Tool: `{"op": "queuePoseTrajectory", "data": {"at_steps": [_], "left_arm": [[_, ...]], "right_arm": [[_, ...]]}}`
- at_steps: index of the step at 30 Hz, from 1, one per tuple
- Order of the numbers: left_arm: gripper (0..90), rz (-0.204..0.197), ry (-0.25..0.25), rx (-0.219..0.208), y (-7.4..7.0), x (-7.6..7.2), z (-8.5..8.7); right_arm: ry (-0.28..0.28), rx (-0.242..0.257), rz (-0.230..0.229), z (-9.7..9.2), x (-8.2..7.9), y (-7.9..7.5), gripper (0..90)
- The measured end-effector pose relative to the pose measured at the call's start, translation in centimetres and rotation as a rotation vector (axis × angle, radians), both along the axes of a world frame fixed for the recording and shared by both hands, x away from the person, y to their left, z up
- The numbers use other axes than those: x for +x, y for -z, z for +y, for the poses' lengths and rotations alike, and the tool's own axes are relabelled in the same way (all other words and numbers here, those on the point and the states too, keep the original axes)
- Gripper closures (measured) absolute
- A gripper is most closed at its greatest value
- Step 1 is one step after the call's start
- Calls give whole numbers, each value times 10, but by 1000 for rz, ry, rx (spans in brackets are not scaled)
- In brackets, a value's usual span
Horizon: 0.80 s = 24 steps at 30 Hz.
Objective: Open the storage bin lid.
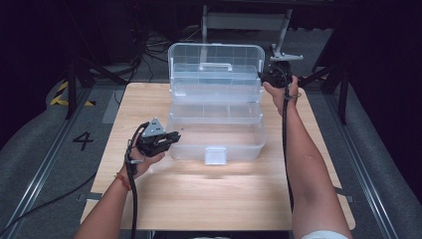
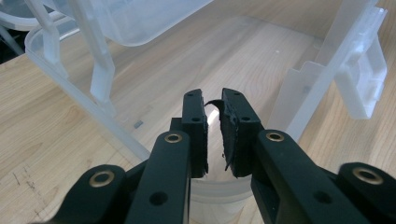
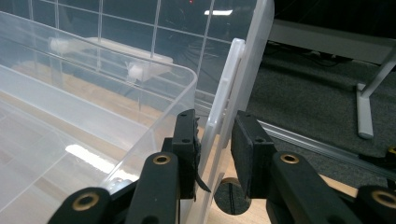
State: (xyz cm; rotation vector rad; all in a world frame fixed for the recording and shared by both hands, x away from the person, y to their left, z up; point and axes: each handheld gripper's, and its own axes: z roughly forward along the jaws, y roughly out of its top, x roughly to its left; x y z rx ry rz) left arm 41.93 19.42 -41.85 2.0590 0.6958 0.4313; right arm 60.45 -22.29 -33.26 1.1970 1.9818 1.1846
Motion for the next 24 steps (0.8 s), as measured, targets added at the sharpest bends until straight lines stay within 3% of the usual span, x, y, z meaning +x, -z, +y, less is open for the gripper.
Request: {"op": "queuePoseTrajectory", "data": {"at_steps": [24], "left_arm": [[802, 1, 1, -7, 0, 0, 1]], "right_arm": [[1, 16, 70, 0, 22, 3, 701]]}}
